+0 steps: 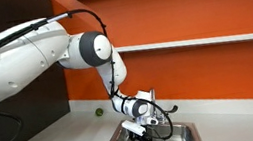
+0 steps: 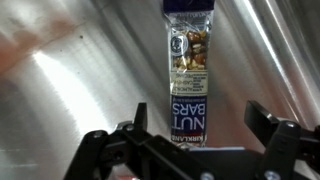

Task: Put the chocolate bar inside the sink

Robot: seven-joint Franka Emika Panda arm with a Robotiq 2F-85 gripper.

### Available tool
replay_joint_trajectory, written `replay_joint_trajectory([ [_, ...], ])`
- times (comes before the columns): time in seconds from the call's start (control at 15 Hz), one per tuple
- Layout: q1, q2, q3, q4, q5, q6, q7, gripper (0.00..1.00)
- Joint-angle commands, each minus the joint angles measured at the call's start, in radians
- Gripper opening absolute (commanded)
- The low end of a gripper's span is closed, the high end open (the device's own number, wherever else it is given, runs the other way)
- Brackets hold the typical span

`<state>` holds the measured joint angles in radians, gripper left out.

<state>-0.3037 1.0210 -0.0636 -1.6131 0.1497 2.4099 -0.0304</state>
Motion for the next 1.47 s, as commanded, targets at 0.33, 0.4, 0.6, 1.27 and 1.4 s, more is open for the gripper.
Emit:
replay_joint_trajectory([
  [0.33, 0.013, -0.100, -0.004, -0.087, 0.009, 0.002, 0.005, 1.00],
  [0.4, 0.016, -0.114, -0.004, -0.103, 0.009, 0.006, 0.007, 1.00],
  [0.6, 0.029, -0.155, -0.008, -0.148, 0.006, 0.016, 0.013, 1.00],
  [1.27, 0.098, -0.333, -0.040, -0.337, -0.017, 0.062, 0.038, 1.00],
  [1.4, 0.112, -0.366, -0.045, -0.374, -0.025, 0.070, 0.034, 1.00],
])
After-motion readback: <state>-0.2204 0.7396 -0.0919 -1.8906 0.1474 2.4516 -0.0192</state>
